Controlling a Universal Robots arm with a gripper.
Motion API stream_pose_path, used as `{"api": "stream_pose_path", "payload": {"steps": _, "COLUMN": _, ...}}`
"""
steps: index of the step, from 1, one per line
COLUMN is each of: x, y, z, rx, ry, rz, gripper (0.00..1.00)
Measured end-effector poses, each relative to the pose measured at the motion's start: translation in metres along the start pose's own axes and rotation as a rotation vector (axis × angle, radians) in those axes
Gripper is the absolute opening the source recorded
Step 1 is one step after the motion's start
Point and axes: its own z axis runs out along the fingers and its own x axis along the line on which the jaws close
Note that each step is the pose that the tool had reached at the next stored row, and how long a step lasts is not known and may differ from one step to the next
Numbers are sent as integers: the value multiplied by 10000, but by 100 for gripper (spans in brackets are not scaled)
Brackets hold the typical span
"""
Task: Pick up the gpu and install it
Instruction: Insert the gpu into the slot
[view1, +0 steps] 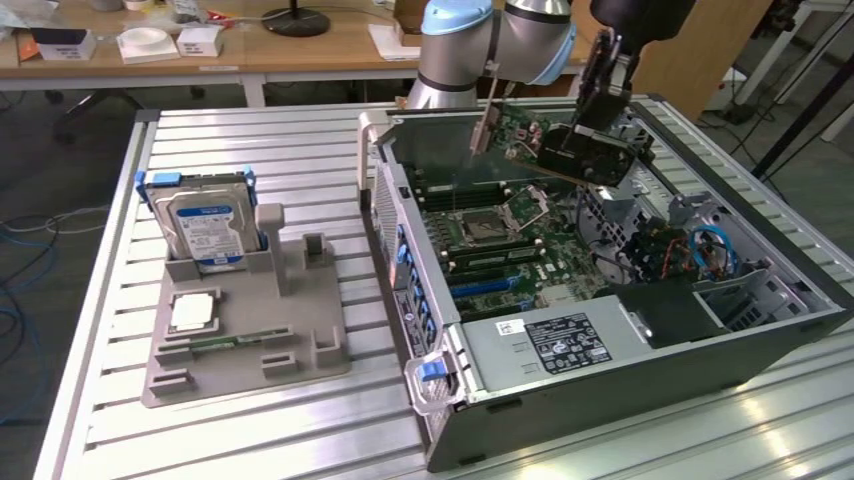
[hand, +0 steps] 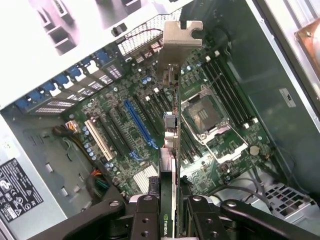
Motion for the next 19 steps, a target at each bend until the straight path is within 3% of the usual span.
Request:
{"api": "stream_pose_path", "payload": {"steps": 13, "x": 0, "y": 0, "z": 0, "rx": -29, "ry": 47, "rz": -1295, "gripper": 26}}
{"api": "stream_pose_path", "payload": {"steps": 19, "x": 0, "y": 0, "z": 0, "rx": -31, "ry": 50, "rz": -1401, "gripper": 26}}
